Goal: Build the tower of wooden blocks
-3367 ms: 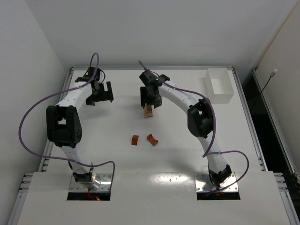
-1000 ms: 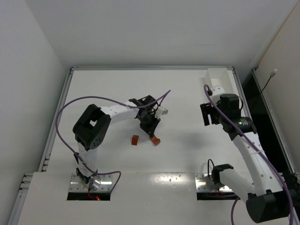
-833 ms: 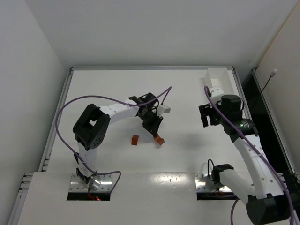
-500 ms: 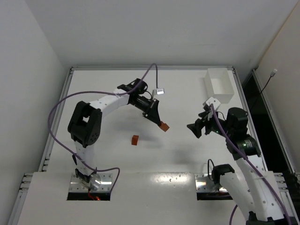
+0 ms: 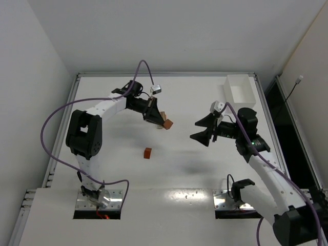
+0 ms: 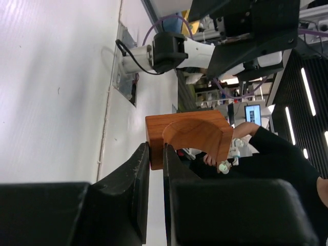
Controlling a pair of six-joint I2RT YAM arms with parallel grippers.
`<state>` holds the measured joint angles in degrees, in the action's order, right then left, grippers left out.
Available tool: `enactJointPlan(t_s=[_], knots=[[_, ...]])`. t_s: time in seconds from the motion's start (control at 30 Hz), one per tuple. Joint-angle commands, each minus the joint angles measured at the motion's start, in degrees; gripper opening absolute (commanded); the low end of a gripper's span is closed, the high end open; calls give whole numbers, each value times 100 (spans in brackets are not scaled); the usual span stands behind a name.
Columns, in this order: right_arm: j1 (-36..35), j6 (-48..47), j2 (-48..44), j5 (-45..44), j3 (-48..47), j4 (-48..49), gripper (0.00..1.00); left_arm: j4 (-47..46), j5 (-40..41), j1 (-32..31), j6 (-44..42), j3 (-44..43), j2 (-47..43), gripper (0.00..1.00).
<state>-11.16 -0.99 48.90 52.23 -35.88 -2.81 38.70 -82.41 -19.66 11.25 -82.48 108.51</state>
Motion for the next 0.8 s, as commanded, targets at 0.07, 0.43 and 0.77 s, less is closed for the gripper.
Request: enactJointPlan(t_s=[0.07, 0.43, 0.77], knots=[[-614, 179, 575, 657, -217, 1422, 64, -152, -1049, 173, 370, -488, -357, 0], [-1652, 231, 1402, -1019, -754, 2285, 65, -328, -1049, -2, 739, -954, -119, 0], [-1793, 302, 1806, -2217, -859, 2592, 71, -442, -1049, -108, 853, -954, -172, 0]])
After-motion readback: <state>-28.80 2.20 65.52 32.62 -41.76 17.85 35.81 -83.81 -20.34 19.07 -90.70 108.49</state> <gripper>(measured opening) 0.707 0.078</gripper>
